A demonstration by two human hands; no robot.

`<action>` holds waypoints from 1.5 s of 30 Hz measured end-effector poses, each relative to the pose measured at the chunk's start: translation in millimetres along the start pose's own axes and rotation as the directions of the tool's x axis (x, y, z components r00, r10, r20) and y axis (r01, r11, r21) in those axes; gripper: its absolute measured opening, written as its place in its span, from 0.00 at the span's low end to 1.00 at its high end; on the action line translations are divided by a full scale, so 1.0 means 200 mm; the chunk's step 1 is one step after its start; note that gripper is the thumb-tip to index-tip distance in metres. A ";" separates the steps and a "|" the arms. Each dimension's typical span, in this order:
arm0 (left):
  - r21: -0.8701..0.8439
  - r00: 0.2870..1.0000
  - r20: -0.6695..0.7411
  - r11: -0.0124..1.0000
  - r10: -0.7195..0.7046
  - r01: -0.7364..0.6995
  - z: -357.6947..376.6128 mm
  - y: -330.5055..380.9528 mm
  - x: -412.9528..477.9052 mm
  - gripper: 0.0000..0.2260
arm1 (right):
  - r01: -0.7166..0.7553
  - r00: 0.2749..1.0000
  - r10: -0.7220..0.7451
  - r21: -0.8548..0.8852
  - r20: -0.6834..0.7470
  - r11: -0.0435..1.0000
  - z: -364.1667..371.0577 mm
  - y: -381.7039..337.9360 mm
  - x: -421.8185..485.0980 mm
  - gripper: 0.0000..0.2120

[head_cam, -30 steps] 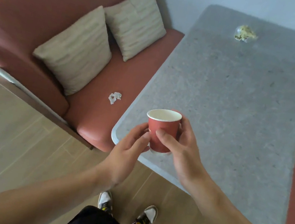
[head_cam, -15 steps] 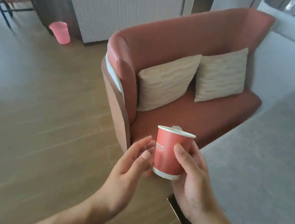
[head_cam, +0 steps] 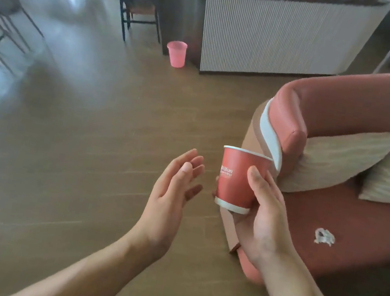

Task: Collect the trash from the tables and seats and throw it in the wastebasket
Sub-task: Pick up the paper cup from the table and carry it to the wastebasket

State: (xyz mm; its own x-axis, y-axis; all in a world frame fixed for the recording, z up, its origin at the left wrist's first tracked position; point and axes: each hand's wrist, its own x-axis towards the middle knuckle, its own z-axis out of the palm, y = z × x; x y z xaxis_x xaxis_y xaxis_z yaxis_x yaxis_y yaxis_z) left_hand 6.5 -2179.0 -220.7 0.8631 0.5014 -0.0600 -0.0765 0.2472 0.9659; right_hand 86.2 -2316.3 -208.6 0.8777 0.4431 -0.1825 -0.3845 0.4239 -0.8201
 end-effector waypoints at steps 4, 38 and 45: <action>-0.032 0.995 -0.101 0.999 0.014 -0.017 -0.21 0.07 0.22 0.18 | -0.023 0.998 0.025 -0.031 0.063 0.999 0.20 0.07 0.24 0.16; -0.206 0.933 -0.342 0.960 0.110 -0.189 -1.17 0.49 3.26 0.22 | -0.115 0.949 0.149 -0.135 0.278 0.984 1.53 0.28 3.37 0.22; -0.245 0.964 -0.259 0.960 0.069 -0.134 -1.54 0.68 3.93 0.22 | -0.054 0.962 0.088 -0.138 0.258 0.989 1.95 0.37 3.98 0.18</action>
State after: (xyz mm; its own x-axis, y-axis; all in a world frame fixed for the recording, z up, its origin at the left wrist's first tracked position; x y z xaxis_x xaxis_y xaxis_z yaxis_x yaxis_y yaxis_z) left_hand 521.4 -1495.9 -214.6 0.6972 0.7146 -0.0568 -0.3112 0.3731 0.8741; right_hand 644.0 -1623.8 -202.8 0.7366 0.6677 -0.1078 -0.3877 0.2863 -0.8762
